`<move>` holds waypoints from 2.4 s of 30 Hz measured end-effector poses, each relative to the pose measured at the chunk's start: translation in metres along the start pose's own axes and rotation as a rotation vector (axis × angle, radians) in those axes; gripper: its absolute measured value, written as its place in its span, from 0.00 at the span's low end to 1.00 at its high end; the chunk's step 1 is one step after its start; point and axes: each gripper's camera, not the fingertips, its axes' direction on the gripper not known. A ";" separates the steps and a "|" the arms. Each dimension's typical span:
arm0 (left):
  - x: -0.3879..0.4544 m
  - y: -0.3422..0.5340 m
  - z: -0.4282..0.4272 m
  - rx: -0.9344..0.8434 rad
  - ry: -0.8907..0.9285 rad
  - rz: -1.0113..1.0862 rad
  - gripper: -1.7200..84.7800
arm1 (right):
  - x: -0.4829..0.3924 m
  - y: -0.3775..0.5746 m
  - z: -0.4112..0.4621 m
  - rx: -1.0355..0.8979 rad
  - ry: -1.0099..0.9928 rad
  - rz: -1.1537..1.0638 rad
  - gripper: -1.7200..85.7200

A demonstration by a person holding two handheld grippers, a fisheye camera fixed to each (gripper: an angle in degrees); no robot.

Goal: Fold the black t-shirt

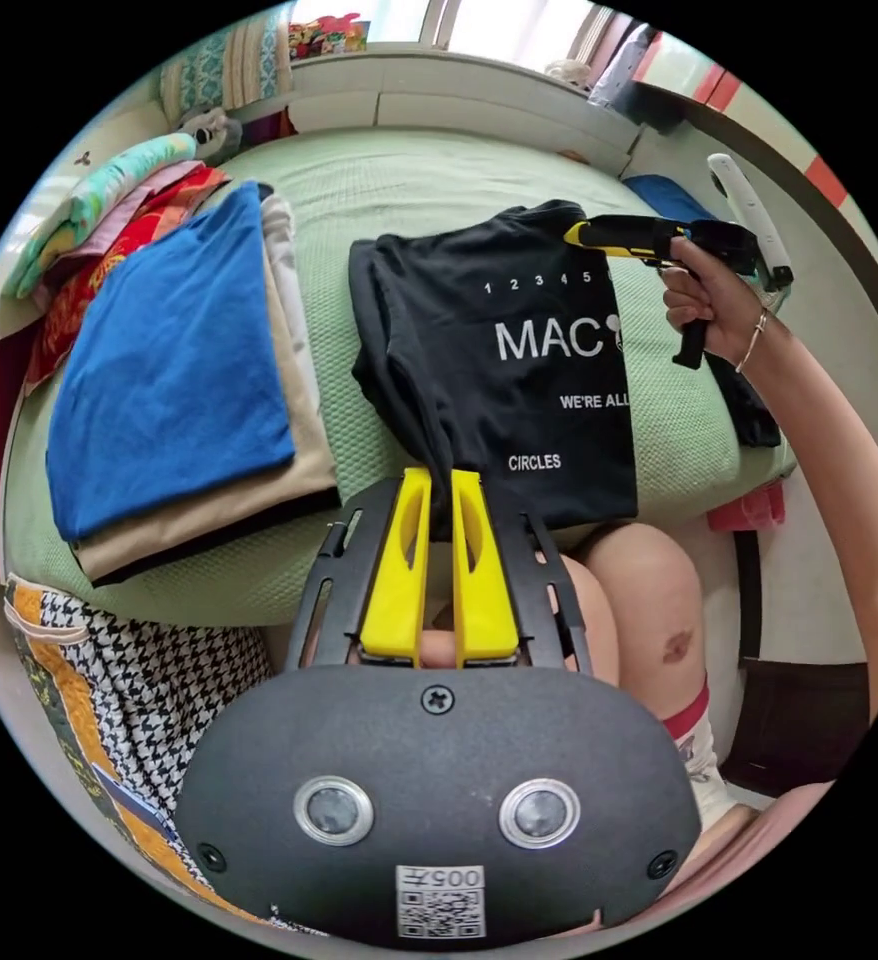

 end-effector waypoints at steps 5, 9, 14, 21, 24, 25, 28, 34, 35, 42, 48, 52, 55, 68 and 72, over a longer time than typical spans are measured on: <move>0.053 0.004 -0.020 0.037 0.048 0.058 0.08 | -0.006 0.014 -0.053 0.043 0.070 -0.037 0.02; 0.110 0.010 -0.037 0.091 0.046 0.134 0.08 | 0.006 0.032 -0.101 0.086 0.125 -0.037 0.02; 0.179 0.011 -0.060 0.181 0.109 0.216 0.08 | 0.039 0.050 -0.168 0.154 0.211 -0.015 0.02; 0.290 -0.008 -0.074 0.296 0.259 0.315 0.08 | 0.099 0.059 -0.264 0.208 0.429 0.008 0.02; 0.332 -0.018 -0.069 0.312 0.314 0.320 0.08 | 0.124 0.056 -0.286 0.196 0.526 0.030 0.02; 0.339 -0.020 -0.066 0.309 0.325 0.317 0.08 | 0.135 0.055 -0.291 0.186 0.560 0.050 0.02; 0.374 -0.026 -0.050 0.293 0.368 0.311 0.08 | 0.164 0.053 -0.294 0.168 0.590 0.128 0.02; 0.418 -0.035 0.018 0.157 0.349 0.240 0.08 | 0.231 0.067 -0.250 0.092 0.739 0.362 0.05; 0.423 -0.033 0.035 0.108 0.323 0.230 0.08 | 0.236 0.071 -0.245 0.090 0.757 0.399 0.05; 0.412 -0.004 0.032 0.123 0.387 0.254 0.09 | 0.224 0.130 -0.197 0.100 0.427 0.324 0.08; 0.395 0.020 0.015 0.107 0.355 0.286 0.08 | 0.186 0.171 -0.137 0.020 0.483 0.237 0.08; 0.367 0.037 -0.009 0.148 0.309 0.293 0.08 | 0.160 0.178 -0.146 -0.031 0.443 0.248 0.07; 0.335 0.049 -0.030 0.177 0.290 0.267 0.08 | 0.129 0.204 -0.158 0.029 0.401 0.185 0.07; 0.176 0.116 -0.117 0.312 0.121 0.080 0.07 | 0.075 0.281 -0.121 0.009 0.511 0.304 0.08; 0.104 0.142 -0.130 0.298 0.067 -0.040 0.07 | 0.033 0.275 -0.115 0.038 0.444 0.266 0.09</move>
